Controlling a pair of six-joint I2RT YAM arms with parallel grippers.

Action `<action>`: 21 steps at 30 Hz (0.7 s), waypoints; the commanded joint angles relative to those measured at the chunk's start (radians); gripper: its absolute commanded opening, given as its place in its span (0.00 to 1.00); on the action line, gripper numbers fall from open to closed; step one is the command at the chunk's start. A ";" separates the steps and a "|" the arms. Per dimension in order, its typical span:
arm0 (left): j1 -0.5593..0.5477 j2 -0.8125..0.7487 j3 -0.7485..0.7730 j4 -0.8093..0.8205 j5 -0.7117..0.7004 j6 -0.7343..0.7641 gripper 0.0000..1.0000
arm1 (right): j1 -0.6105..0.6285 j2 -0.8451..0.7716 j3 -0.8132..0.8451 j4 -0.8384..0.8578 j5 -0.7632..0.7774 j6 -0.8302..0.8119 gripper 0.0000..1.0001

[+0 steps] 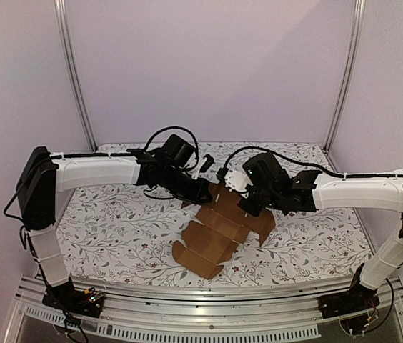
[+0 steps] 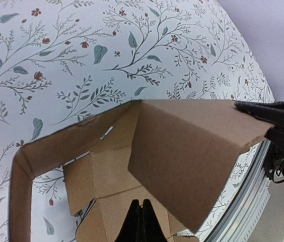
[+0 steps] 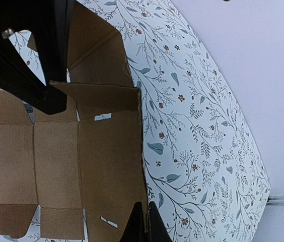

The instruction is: Fold the paper box

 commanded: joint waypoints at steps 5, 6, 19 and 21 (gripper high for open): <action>-0.011 -0.084 -0.099 -0.043 -0.152 0.042 0.00 | -0.037 -0.012 -0.020 -0.021 -0.070 0.075 0.00; -0.011 -0.080 -0.106 -0.043 -0.169 0.044 0.00 | -0.041 -0.010 -0.020 -0.024 -0.083 0.082 0.00; -0.011 0.051 -0.062 -0.047 -0.327 0.066 0.00 | -0.085 0.057 0.022 -0.080 -0.193 0.191 0.00; -0.011 0.070 -0.057 -0.048 -0.347 0.068 0.00 | -0.090 0.067 0.037 -0.093 -0.205 0.202 0.00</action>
